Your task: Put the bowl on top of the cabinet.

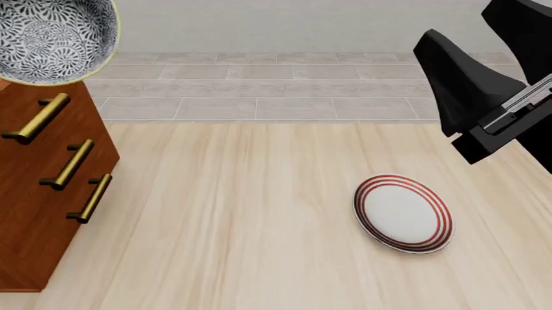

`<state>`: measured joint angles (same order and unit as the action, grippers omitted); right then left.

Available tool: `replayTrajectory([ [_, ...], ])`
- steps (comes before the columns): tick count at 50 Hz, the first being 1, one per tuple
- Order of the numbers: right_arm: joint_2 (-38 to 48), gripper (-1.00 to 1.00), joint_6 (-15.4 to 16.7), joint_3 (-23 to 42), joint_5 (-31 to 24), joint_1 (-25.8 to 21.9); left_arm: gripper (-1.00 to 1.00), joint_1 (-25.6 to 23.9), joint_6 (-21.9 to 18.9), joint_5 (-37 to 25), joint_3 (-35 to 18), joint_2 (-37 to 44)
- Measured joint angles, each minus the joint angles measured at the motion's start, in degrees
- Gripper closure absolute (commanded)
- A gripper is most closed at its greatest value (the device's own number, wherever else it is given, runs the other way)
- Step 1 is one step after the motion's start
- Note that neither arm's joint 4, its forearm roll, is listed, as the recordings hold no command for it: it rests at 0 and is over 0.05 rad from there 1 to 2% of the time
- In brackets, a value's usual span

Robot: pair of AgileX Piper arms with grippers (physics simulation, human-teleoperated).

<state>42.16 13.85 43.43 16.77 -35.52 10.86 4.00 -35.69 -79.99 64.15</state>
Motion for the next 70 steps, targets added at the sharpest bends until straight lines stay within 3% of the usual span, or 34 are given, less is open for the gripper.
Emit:
replayTrajectory([
  [29,0.1,-1.00,0.0,0.0,-0.1,-0.1,1.00,8.7,-2.4,1.1,1.6,-2.4],
  [70,0.7,-1.00,0.0,-0.3,0.5,-0.2,1.00,17.6,-2.4,1.8,2.8,-2.5],
])
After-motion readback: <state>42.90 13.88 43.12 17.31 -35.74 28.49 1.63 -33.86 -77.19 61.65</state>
